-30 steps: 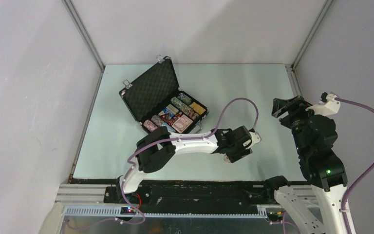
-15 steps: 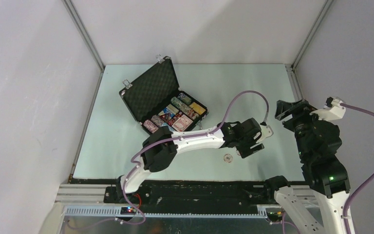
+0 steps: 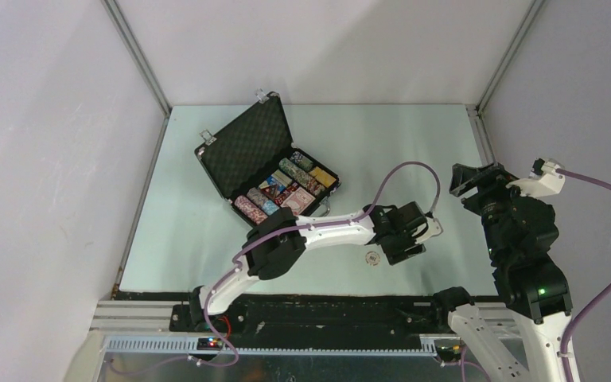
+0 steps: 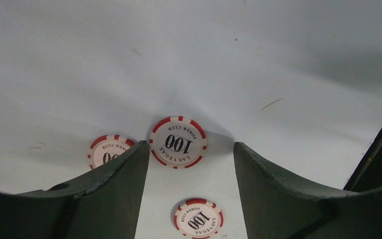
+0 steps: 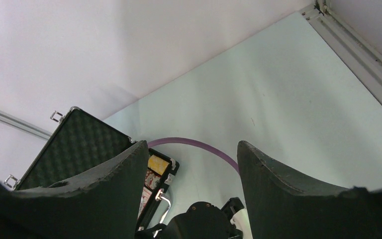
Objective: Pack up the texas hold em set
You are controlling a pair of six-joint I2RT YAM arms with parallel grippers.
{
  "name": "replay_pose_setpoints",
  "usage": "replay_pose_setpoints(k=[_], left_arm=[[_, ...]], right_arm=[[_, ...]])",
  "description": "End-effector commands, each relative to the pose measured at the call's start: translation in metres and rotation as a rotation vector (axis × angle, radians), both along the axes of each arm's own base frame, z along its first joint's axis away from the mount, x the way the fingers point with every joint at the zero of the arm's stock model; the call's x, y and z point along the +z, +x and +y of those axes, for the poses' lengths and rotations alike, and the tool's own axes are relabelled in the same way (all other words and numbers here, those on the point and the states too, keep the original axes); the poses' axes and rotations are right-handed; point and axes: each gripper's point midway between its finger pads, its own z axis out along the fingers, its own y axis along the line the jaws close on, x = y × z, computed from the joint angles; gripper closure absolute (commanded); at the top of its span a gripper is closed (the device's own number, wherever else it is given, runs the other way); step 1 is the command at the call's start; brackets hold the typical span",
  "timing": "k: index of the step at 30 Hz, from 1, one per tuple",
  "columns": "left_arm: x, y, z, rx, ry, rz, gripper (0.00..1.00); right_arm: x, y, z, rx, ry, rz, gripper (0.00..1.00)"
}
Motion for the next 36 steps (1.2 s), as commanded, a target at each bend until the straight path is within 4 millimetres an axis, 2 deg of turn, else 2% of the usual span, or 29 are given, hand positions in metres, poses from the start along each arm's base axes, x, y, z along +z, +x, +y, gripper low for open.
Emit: replay_pose_setpoints(k=[1,6,9,14,20,26,32,36], left_arm=[[0.009,0.005,-0.015,-0.022,-0.036,-0.013,0.31],[0.004,0.007,-0.016,-0.015,0.001,0.003,0.35],[-0.004,0.005,-0.004,-0.004,0.074,0.022,0.41],[-0.015,0.001,0.018,0.017,0.17,0.038,0.41],[-0.024,-0.005,0.031,0.027,0.224,0.063,0.41],[-0.029,-0.001,0.032,0.04,0.229,0.069,0.43],[-0.02,0.004,0.027,0.045,0.211,0.067,0.51],[-0.02,0.005,0.023,0.045,0.194,0.063,0.51]], right_arm=[[0.003,-0.002,-0.005,-0.017,-0.015,-0.012,0.32],[0.003,-0.001,-0.003,-0.008,-0.012,-0.012,0.32],[0.004,-0.002,-0.003,-0.008,-0.013,-0.015,0.32],[0.003,-0.003,-0.004,-0.011,-0.016,-0.011,0.32],[0.0,-0.003,-0.004,-0.01,-0.013,-0.001,0.32],[0.001,-0.005,-0.003,-0.005,-0.008,-0.006,0.32],[0.002,-0.009,-0.004,-0.006,-0.003,-0.014,0.32],[0.002,-0.009,-0.004,-0.004,0.0,-0.012,0.32]])
